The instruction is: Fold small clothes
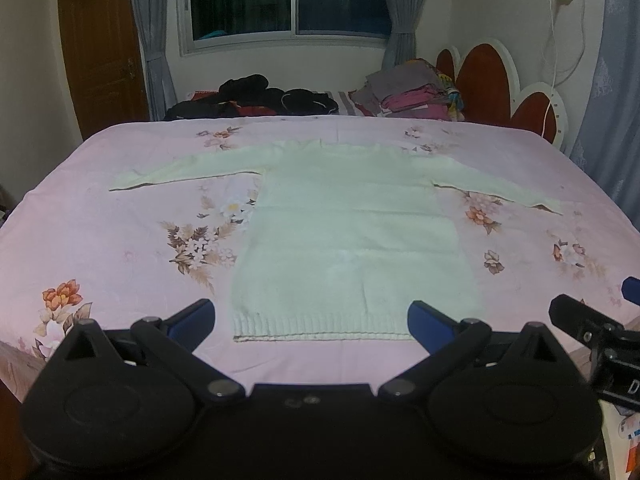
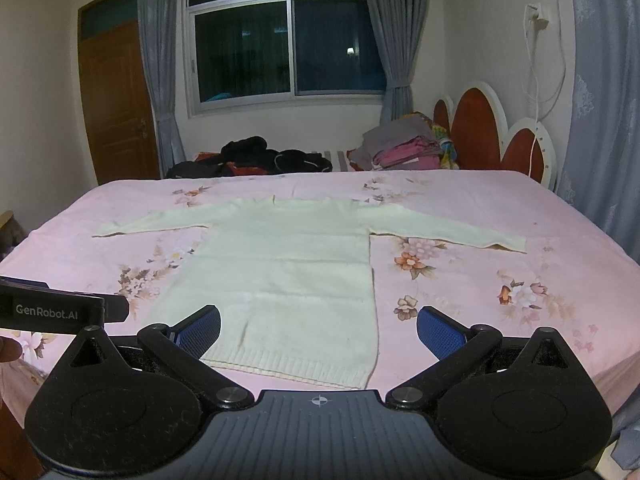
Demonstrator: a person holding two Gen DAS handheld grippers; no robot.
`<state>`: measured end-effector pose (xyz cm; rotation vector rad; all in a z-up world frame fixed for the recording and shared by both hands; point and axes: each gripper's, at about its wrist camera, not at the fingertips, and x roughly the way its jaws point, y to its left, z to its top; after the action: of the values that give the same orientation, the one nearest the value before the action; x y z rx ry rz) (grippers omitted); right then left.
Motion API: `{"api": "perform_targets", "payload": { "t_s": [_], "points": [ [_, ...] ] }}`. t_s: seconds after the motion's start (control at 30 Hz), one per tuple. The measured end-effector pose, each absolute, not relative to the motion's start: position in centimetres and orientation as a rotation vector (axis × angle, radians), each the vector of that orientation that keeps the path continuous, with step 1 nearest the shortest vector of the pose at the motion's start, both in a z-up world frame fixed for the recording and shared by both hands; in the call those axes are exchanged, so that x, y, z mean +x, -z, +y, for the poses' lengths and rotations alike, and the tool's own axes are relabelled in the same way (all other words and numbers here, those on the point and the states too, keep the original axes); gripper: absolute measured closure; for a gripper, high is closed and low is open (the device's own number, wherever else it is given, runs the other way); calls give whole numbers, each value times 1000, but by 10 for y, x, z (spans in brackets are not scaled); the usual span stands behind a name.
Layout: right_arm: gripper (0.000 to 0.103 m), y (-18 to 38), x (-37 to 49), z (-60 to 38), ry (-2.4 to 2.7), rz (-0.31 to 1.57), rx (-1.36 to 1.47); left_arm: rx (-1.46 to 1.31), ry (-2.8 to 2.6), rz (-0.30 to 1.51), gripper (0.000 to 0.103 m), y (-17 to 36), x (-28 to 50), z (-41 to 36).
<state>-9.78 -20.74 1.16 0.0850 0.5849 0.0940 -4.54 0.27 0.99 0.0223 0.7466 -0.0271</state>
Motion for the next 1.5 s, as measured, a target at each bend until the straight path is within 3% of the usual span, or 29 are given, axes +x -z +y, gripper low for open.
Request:
{"api": "perform_targets", "payload": {
  "t_s": [1.03,1.5],
  "points": [
    [0,0,-46,-211,-38,632,87,23,1,800,0,9,-3,14],
    [0,21,36,-213,23,669,92,20,5,838,0,27,81,27]
  ]
}}
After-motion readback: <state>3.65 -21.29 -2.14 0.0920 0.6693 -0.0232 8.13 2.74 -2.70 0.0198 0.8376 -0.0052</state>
